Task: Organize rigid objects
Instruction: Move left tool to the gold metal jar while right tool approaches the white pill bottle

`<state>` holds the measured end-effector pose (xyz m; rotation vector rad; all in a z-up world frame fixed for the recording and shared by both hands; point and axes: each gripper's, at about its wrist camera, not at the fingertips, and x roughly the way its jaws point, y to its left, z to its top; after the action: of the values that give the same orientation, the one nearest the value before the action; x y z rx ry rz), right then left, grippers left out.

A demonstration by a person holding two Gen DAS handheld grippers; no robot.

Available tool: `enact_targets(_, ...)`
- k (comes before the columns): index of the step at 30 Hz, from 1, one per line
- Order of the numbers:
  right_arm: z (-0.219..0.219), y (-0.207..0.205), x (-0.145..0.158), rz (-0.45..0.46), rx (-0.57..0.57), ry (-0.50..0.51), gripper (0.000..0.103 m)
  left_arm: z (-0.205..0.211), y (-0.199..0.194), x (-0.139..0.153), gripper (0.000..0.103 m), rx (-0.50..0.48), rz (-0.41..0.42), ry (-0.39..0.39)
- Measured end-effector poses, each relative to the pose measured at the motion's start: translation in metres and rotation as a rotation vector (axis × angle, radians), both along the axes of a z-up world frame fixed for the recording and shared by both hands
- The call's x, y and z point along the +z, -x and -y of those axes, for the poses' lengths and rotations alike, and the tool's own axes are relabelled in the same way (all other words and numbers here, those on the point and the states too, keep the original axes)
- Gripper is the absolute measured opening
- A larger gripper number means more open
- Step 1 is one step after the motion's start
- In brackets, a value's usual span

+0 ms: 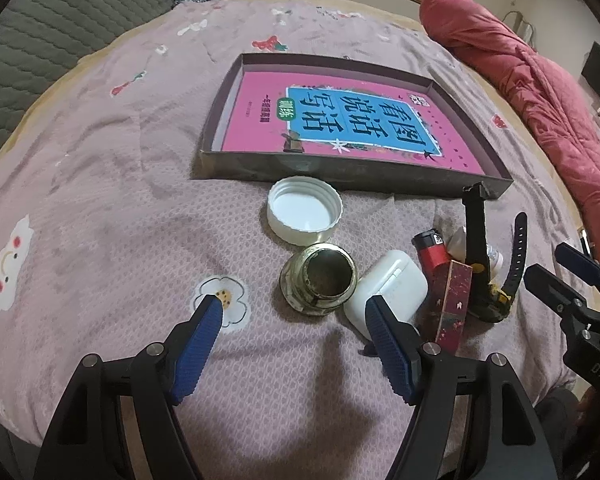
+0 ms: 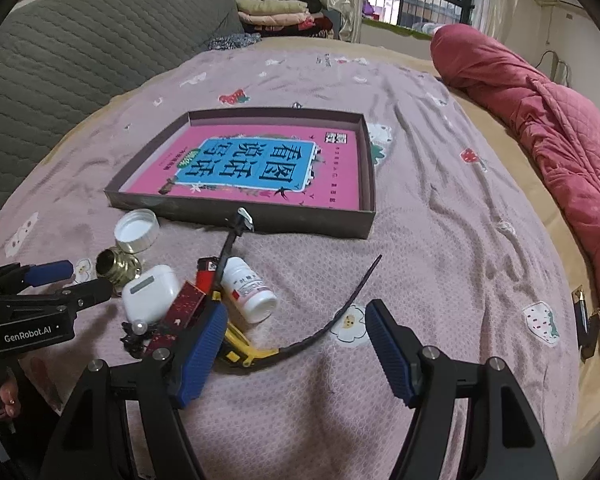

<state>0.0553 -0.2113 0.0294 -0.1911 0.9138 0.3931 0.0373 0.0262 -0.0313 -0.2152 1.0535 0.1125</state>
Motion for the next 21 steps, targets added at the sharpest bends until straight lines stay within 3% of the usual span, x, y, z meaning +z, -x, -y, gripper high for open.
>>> enact_targets(21,-0.034,-0.044,-0.026,-0.129,0.214,0.101,0.071,-0.007,-0.012,-0.013,0.075,-0.021,-0.011,0.022)
